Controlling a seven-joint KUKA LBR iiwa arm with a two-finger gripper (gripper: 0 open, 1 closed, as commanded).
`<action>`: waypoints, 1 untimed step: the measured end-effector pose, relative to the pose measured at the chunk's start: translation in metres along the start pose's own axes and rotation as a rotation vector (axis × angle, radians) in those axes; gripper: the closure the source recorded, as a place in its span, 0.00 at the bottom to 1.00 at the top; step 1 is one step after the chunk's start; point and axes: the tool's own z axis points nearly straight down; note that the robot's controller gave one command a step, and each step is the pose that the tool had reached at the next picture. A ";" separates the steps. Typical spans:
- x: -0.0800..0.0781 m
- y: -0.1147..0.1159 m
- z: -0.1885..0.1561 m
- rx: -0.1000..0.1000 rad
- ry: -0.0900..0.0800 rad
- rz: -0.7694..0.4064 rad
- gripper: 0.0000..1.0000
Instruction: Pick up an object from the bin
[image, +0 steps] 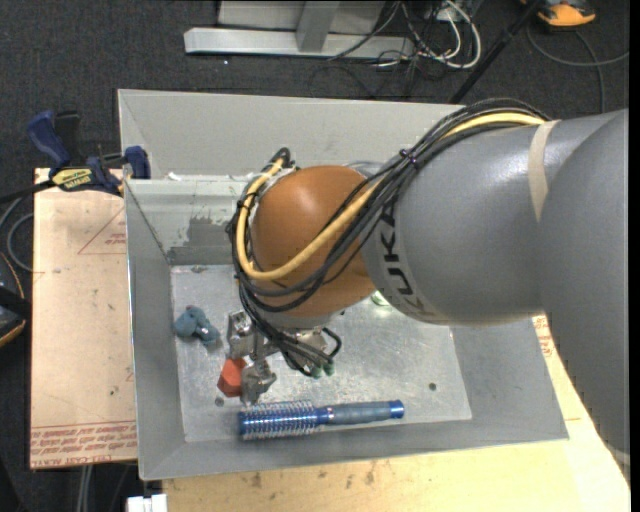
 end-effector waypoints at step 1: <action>-0.005 0.005 -0.066 -0.001 -0.001 -0.011 1.00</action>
Offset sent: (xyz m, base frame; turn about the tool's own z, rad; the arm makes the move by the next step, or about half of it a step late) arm 0.0002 0.0044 0.0623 -0.0114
